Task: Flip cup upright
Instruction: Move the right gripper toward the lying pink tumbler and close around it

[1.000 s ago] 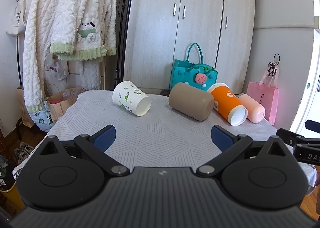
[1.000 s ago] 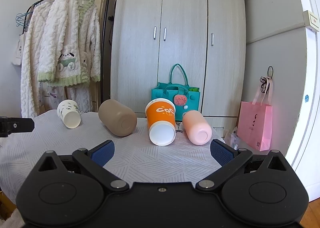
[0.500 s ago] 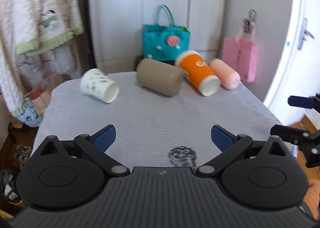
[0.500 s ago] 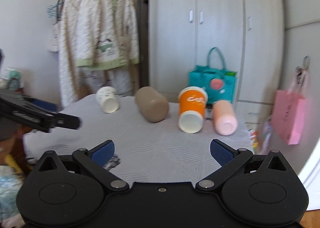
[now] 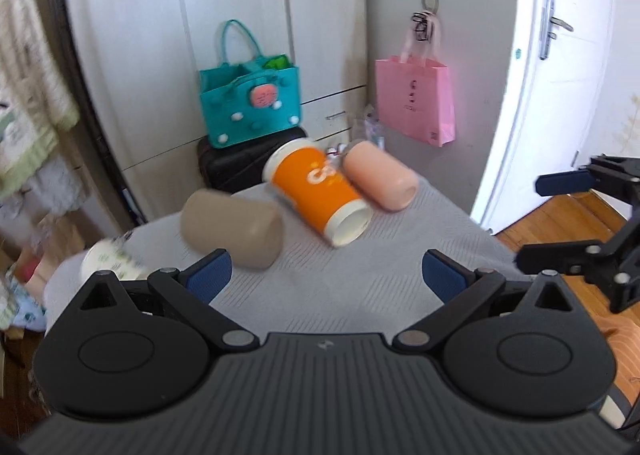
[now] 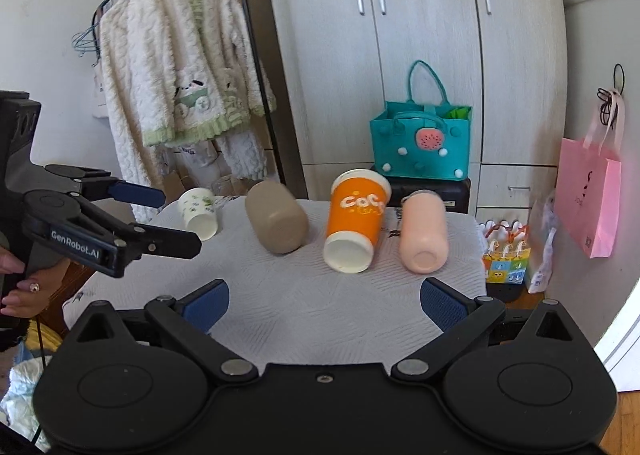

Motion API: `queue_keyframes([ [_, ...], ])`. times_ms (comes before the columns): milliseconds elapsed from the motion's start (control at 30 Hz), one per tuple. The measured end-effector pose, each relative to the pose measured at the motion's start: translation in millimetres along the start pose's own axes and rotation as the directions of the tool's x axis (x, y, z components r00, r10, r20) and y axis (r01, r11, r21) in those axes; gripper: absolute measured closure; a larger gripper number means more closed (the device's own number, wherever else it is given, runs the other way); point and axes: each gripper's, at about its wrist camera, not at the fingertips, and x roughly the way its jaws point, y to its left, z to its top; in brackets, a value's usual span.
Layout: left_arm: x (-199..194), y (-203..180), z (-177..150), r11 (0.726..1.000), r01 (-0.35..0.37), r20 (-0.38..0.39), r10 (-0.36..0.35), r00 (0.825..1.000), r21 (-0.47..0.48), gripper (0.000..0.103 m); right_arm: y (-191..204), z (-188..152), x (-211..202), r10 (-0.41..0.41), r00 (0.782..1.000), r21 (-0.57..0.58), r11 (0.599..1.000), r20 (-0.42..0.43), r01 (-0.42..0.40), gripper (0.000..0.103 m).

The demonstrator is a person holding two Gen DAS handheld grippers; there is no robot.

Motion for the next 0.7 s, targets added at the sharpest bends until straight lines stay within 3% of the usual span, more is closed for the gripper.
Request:
queue_keyframes([
  [133,26,-2,23,0.998,0.062,-0.033,-0.063,0.997,-0.031,0.000,-21,11,17,-0.012,1.000,0.014,1.000,-0.029,0.013,0.000],
  [267,56,4,28,0.988,0.121,-0.095,-0.130,0.987,-0.093,0.002,-39,16,40,0.030,0.998,0.037,0.999,-0.062,-0.027,0.004],
  [400,83,11,35,0.978,0.157,-0.106,-0.173,0.979,-0.138,0.003,-54,22,66,0.063,0.993,0.057,0.997,-0.103,-0.057,0.006],
  [700,139,21,71,0.954,0.218,-0.103,-0.243,0.965,-0.204,0.003,-82,54,131,0.013,0.979,0.047,0.999,-0.204,-0.003,0.027],
])
